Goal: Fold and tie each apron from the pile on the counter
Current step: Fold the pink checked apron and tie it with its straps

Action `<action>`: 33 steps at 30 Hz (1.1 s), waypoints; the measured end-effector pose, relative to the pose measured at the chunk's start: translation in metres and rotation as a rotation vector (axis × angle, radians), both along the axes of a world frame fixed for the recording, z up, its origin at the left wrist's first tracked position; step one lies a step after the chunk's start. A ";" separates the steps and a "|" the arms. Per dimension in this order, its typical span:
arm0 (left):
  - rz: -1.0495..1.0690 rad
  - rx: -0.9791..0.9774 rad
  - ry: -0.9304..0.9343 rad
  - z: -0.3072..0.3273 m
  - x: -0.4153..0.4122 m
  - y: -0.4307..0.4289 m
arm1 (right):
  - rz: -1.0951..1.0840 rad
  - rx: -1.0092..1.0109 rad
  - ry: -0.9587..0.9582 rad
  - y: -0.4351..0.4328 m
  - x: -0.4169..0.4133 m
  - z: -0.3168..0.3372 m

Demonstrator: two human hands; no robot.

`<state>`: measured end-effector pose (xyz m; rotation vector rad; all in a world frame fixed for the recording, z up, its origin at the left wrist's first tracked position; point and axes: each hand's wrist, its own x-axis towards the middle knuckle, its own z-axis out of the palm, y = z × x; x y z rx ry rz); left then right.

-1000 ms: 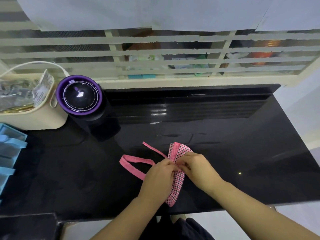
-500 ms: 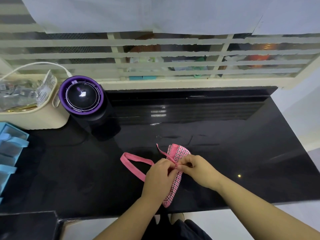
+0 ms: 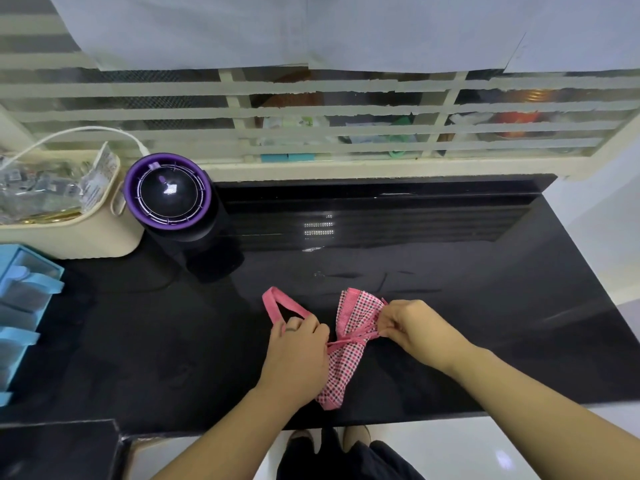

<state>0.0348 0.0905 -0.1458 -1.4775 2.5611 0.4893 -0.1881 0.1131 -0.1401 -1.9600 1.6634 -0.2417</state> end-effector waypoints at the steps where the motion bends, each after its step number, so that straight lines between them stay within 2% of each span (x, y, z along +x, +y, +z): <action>1: -0.020 -0.001 -0.057 0.001 -0.001 -0.001 | -0.008 0.011 0.002 0.001 0.001 -0.002; 3: -0.058 0.005 -0.134 0.004 -0.004 -0.003 | -0.021 0.040 0.001 0.002 0.003 -0.005; 5: -0.073 0.032 -0.125 0.005 -0.002 -0.006 | -0.027 0.064 0.017 0.001 0.001 -0.004; 8: 0.051 0.089 0.131 0.005 0.011 -0.016 | -0.030 0.140 0.059 -0.001 -0.004 0.006; 10: 0.212 0.073 0.246 0.006 0.026 -0.025 | 0.027 0.043 0.215 0.001 -0.001 0.014; 12: 0.223 0.068 0.145 0.002 0.040 -0.031 | 0.131 -0.188 0.421 0.006 0.010 0.016; 14: 0.075 0.073 0.001 0.000 0.045 -0.033 | 0.319 -0.270 0.483 0.011 0.028 0.008; 17: -0.104 0.068 -0.064 -0.007 0.042 -0.034 | 0.527 -0.234 0.508 0.013 0.041 -0.013; 22: -0.111 0.030 -0.015 -0.015 0.047 -0.042 | 0.506 -0.350 0.366 0.002 0.046 -0.028; 25: 0.174 0.161 0.291 0.001 0.054 -0.052 | 0.178 -0.292 0.124 -0.008 0.037 -0.014; 28: 0.448 0.339 0.718 0.032 0.053 -0.069 | -0.174 -0.051 -0.280 -0.024 0.023 0.021; 31: 0.709 0.623 1.341 0.080 0.046 -0.090 | -0.281 0.010 -0.465 -0.038 0.019 0.057; 33: 0.758 0.748 1.606 0.117 0.043 -0.103 | -0.349 0.046 -0.616 -0.040 0.016 0.078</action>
